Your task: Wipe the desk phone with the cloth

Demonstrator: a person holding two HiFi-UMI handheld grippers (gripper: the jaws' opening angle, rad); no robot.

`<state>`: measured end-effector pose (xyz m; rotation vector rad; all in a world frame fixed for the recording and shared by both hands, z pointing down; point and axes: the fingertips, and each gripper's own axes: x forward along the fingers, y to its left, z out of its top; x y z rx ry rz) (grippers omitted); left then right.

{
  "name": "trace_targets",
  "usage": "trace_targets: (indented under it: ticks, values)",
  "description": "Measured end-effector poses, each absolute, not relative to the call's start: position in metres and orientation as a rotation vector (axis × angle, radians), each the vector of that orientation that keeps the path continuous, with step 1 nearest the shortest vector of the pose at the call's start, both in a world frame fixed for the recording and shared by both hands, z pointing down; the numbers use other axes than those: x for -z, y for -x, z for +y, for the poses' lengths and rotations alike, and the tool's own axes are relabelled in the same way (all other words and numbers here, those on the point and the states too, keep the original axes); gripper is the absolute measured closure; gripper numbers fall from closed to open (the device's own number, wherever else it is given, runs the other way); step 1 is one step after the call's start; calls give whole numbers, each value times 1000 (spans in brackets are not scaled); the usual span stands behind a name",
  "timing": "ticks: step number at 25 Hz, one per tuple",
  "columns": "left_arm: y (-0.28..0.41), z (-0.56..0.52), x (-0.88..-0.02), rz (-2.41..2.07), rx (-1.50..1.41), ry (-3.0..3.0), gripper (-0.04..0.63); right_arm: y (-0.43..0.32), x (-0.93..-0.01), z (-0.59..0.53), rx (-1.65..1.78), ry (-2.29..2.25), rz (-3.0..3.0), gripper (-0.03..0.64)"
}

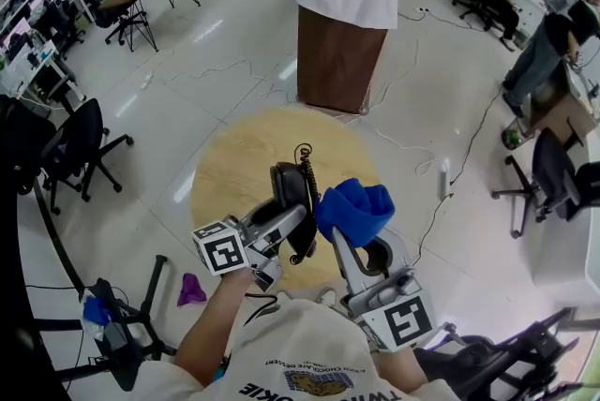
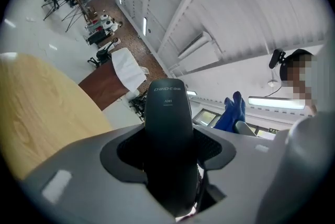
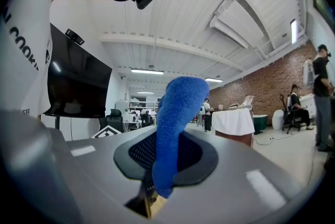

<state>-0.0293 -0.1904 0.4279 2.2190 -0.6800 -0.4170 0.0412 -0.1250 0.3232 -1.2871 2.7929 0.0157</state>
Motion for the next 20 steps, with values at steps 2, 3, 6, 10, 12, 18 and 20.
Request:
trace_targets:
  ticks: [2, 3, 6, 10, 12, 18, 20]
  values:
    - [26, -186, -422, -663, 404, -2249, 342, -35, -314, -124, -40, 1248, 2792, 557]
    - [24, -184, -421, -657, 386, -2270, 341, -31, -310, -125, -53, 1229, 2794, 557]
    - [15, -178, -420, -633, 339, -2313, 342, -20, -295, -136, -128, 1196, 2798, 557]
    - [9, -174, -421, -612, 324, -2328, 342, -5, -283, -156, -191, 1196, 2815, 557]
    - [9, -172, -419, -604, 330, -2327, 342, -3, -283, -165, -185, 1202, 2813, 557]
    - [22, -176, -405, -578, 426, -2295, 342, -3, -291, -169, -150, 1199, 2836, 557]
    - [29, -179, -399, -572, 478, -2276, 342, -2, -292, -165, -136, 1191, 2839, 557]
